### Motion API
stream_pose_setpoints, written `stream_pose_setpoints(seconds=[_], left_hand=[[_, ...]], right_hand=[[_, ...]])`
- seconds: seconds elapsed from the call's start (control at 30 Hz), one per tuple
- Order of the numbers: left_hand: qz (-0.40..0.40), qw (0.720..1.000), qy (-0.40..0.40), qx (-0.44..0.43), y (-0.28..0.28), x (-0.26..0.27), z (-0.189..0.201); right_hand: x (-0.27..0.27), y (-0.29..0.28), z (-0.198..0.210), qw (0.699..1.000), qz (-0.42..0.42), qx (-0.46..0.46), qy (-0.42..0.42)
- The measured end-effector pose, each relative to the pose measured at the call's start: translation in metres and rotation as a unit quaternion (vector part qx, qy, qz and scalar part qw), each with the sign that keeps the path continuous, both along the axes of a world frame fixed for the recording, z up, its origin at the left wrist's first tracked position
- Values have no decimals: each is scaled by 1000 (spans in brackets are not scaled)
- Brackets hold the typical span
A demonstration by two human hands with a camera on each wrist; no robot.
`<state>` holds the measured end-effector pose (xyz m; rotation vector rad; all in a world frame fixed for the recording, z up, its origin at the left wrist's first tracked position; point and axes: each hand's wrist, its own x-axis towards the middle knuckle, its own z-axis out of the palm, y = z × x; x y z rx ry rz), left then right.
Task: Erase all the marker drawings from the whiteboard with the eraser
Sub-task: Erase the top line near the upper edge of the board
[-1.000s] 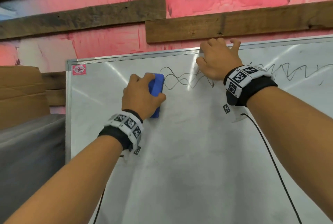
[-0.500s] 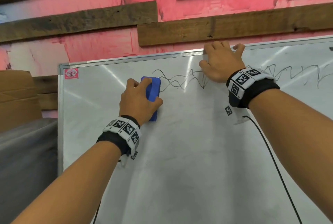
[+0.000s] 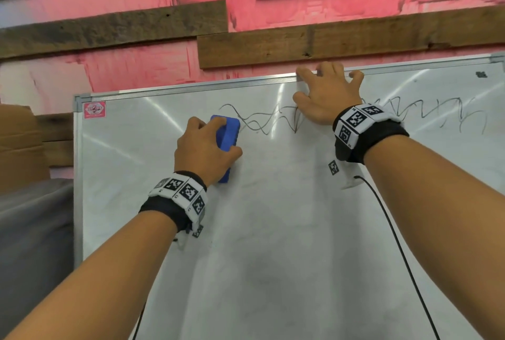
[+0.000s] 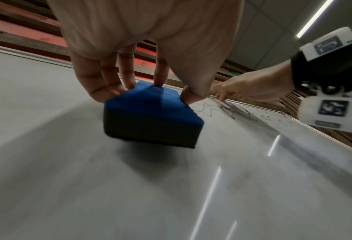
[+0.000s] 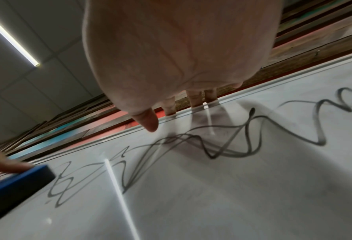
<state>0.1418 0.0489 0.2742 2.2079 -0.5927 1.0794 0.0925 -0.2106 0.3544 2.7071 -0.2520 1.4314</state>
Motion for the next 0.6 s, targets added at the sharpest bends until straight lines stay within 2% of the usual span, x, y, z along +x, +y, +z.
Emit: stream_pose_setpoints(seconds=[0.17, 0.23, 0.43, 0.5, 0.6], left_hand=[[12, 999, -15, -33, -4, 8, 37], [12, 999, -8, -38, -5, 4, 30], [4, 1000, 16, 2, -1, -9, -28], [0, 1000, 15, -6, -2, -6, -26], [1, 1000, 1, -14, -8, 0, -1]], right_hand=[[-5, -2, 1, 1000, 4, 4, 3], [-5, -2, 1, 1000, 5, 5, 7], [-1, -1, 2, 1000, 9, 12, 17], [-1, -1, 2, 1000, 7, 15, 19], [-2, -2, 1, 1000, 10, 20, 22]])
